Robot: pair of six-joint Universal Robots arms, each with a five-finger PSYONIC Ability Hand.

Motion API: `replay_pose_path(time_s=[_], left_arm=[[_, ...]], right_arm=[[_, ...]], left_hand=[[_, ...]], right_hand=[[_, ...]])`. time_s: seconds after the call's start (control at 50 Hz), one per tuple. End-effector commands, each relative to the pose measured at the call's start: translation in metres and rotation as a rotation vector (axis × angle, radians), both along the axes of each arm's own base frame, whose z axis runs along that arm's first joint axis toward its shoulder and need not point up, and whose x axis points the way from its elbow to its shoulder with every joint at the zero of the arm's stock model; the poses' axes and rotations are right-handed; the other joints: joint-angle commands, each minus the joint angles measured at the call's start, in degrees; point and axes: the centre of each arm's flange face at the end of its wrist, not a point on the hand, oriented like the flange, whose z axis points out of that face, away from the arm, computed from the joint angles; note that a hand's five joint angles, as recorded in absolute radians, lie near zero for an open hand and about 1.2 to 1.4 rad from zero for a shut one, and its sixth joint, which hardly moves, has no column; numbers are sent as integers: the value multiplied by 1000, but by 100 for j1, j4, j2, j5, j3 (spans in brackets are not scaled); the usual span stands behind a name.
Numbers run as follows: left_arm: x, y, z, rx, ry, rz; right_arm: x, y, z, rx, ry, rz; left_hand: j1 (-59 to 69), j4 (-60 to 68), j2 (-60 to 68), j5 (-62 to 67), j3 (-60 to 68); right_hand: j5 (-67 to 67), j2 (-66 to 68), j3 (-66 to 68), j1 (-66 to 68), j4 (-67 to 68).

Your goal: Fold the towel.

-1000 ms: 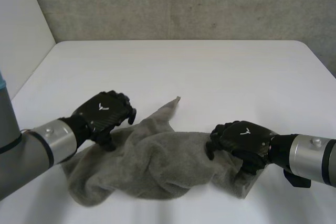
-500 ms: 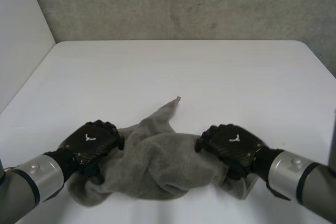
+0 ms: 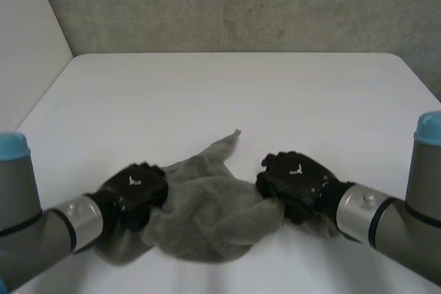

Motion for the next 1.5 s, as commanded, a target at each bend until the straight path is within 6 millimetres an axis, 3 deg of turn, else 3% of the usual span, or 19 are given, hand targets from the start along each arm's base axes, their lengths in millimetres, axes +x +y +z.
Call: replay_pose_path(time_s=[0.02, 0.06, 0.1, 0.12, 0.14, 0.16, 0.18, 0.26, 0.38, 0.48, 0.52, 0.56, 0.64, 0.68, 0.82, 1.08, 1.3, 1.42, 1.5], left_arm=[[-13, -46, 46, -201, 63, 1], [-18, -57, 64, -263, 89, 8], [-35, -68, 107, -352, 199, 4], [-40, -70, 129, -380, 265, 8], [-40, -70, 129, -381, 266, 8], [-41, -66, 159, -425, 346, 20], [-37, -61, 187, -473, 424, 35], [-27, -48, 230, -574, 606, 46], [-21, -40, 212, -557, 643, 57], [-8, -33, 157, -440, 559, 113], [-1, -23, 113, -354, 462, 133], [-1, -15, 91, -311, 407, 124], [0, -1, 51, -227, 294, 95], [1, 13, 26, -147, 211, 74], [2, 14, 33, -142, 174, 59], [-12, -17, 103, -376, 253, 22], [-44, -62, 55, -208, 209, -24], [-27, -57, 41, -56, 167, 21], [-20, -43, 54, -54, 186, 6]], right_arm=[[16, -43, 46, -186, -77, -6], [21, -55, 67, -258, -110, -9], [27, -74, 121, -408, -213, -28], [27, -74, 122, -409, -214, -28], [27, -77, 155, -474, -299, -51], [27, -77, 155, -475, -300, -51], [25, -78, 189, -545, -412, -69], [18, -75, 220, -601, -587, -77], [15, -66, 184, -468, -572, -75], [13, -56, 140, -398, -459, -41], [13, -49, 119, -366, -405, 0], [7, -36, 76, -304, -294, 83], [1, -21, 31, -203, -187, 133], [-2, -13, 16, -154, -133, 145], [-23, -11, 8, -36, 9, 129], [-26, -18, 34, 38, -146, -23], [-30, -23, 21, 107, -190, -184], [-30, -20, 17, 113, -181, -176], [-30, -19, 17, 98, -166, -166]], left_hand=[[690, -336, 516, 456, -293], [690, -336, 516, 456, -293], [690, -336, 516, 456, -293], [690, -336, 516, 456, -293], [690, -336, 516, 456, -293], [690, -336, 516, 456, -293], [690, -336, 516, 456, -293], [690, -336, 516, 456, -293], [690, -336, 516, 456, -293], [690, -336, 516, 456, -293], [690, -336, 516, 456, -293], [690, -336, 516, 456, -293], [690, -336, 516, 456, -293], [-2354, -336, -2528, -2588, -293], [-3277, -336, -3452, -3512, -293], [-3496, -336, -3670, -3731, -293], [-4051, -336, -4225, -4285, -293], [-3968, -336, -4142, -4202, -293], [-4017, -336, -4192, -4252, -293]], right_hand=[[566, 891, -247, 757, -437], [566, 891, -247, 757, -437], [566, 891, -247, 757, -437], [566, 891, -247, 757, -437], [566, 891, -247, 757, -437], [566, 891, -247, 757, -437], [566, 891, -247, 757, -437], [566, 891, -247, 757, -437], [566, 891, -247, 757, -437], [566, 891, -247, 757, -437], [566, 891, -247, 757, -437], [-1349, -1023, -247, -1157, -437], [-3222, -2897, -247, -3030, -437], [-4071, -3745, -247, -3879, -437], [-5567, -5242, -247, -5375, -437], [-5534, -5209, -247, -5343, -437], [-5534, -5209, -247, -5343, -437], [-5518, -5192, -247, -5326, -437], [-5517, -5192, -247, -5326, -437]])
